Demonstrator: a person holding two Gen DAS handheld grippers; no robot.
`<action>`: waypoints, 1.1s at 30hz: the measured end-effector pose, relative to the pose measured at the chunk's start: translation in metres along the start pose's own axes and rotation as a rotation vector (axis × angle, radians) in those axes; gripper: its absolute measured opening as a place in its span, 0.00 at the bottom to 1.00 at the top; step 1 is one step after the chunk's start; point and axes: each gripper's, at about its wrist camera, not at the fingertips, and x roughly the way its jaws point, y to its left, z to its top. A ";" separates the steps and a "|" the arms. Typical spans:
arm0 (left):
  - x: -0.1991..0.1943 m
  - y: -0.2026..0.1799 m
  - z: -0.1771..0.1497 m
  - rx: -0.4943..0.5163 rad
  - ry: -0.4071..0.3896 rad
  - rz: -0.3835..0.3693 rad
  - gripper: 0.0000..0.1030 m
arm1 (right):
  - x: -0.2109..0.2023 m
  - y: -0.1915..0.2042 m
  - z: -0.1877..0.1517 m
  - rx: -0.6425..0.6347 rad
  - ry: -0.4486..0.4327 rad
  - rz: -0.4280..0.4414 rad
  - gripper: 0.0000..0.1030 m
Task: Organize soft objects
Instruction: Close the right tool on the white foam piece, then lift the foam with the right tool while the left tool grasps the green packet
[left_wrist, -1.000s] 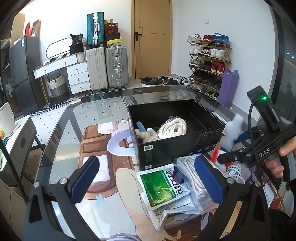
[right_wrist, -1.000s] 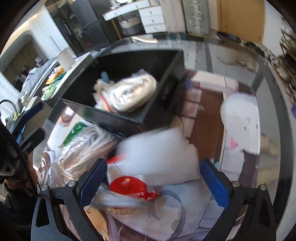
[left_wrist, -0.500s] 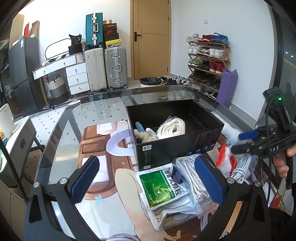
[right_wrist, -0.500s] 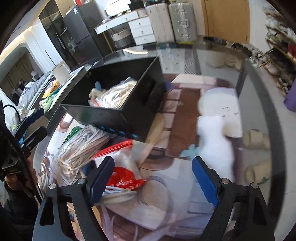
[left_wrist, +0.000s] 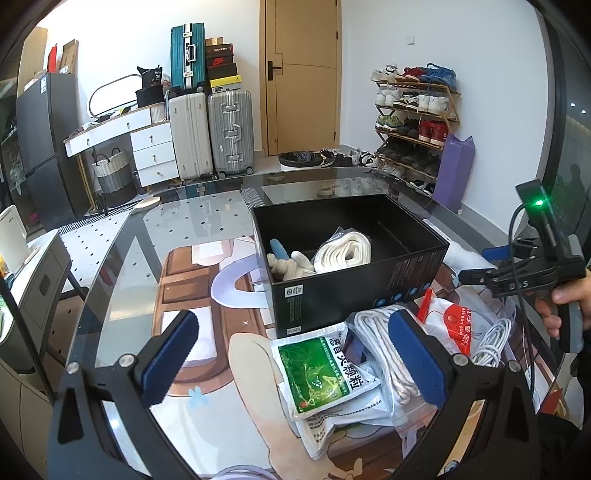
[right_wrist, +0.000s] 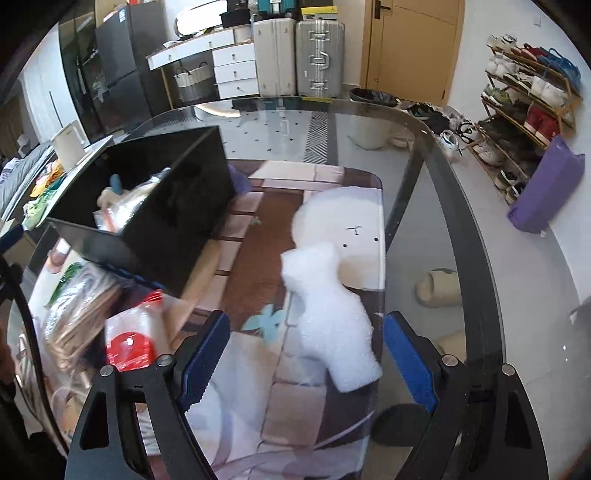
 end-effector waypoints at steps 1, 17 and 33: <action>0.000 0.000 0.000 0.001 0.001 0.001 1.00 | 0.005 0.001 0.001 -0.002 0.005 0.001 0.83; -0.001 -0.005 -0.001 0.020 -0.001 -0.025 1.00 | -0.039 0.010 -0.005 0.023 -0.153 0.056 0.38; 0.006 -0.031 -0.006 0.050 0.029 -0.064 1.00 | -0.088 0.025 -0.018 0.031 -0.326 0.161 0.38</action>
